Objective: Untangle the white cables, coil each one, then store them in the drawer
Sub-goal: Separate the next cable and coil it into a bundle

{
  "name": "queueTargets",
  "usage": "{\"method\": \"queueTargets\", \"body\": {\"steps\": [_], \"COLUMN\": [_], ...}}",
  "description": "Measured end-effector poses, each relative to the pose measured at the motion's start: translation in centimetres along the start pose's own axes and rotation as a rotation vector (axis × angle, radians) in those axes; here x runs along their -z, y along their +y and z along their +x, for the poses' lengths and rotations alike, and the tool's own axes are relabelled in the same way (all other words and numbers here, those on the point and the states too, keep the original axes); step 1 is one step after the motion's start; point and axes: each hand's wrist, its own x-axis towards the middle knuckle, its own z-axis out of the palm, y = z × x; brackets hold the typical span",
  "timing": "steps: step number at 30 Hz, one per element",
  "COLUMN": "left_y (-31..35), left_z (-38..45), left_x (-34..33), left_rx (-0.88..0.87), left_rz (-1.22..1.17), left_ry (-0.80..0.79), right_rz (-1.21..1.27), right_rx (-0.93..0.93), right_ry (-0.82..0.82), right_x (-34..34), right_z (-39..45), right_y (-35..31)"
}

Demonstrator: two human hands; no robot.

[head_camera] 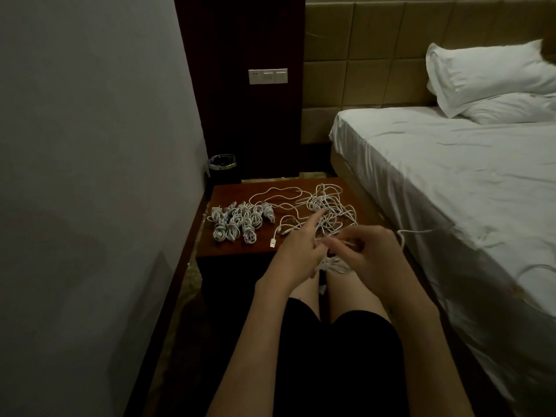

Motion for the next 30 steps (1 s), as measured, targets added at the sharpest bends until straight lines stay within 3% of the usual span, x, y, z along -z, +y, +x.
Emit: {"method": "queueTargets", "body": {"steps": [2,6,8,12,14,18,21,23,26,30], "left_y": [0.7,2.5,2.9,1.3,0.6,1.0,2.0,2.2,2.4,3.2], "left_z": [-0.4,-1.0,-0.6,2.1,3.4,5.1,5.3,5.1,4.8,4.7], "left_x": [0.0,-0.1,-0.2,0.8,2.2,3.9,4.6,5.1,5.0,5.0], "left_rx": [-0.055,-0.146,-0.143,-0.074,-0.047,-0.101,-0.164,-0.217,-0.298,-0.301], "left_rz": [-0.034,-0.334,-0.351,-0.159,-0.006,0.348,0.458,0.399,0.122,-0.258], "left_ry": [-0.040,-0.016,0.062,0.379,0.448,0.412,0.325,0.264,0.190,0.187], "right_rz": [0.060,0.632,0.733,0.484,0.277,-0.020,-0.103,-0.166,-0.178,0.292], "right_rx": [-0.028,-0.267,-0.353,-0.306,-0.254,-0.037,0.107,0.132,0.138,0.025], "right_ry": [0.037,-0.034,-0.022,-0.031,-0.090,-0.269,-0.248,-0.214,-0.290,-0.478], "right_x": [0.6,0.4,-0.9,-3.5,-4.1,-2.8,0.4,2.8,5.5,5.1], "right_z": [-0.1,-0.7,-0.7,0.6,1.4,3.0,5.2,7.1,9.5,9.6], "right_y": [0.8,2.0,2.2,1.1,0.1,-2.1,-3.3,-3.3,-2.4,-0.6]}}
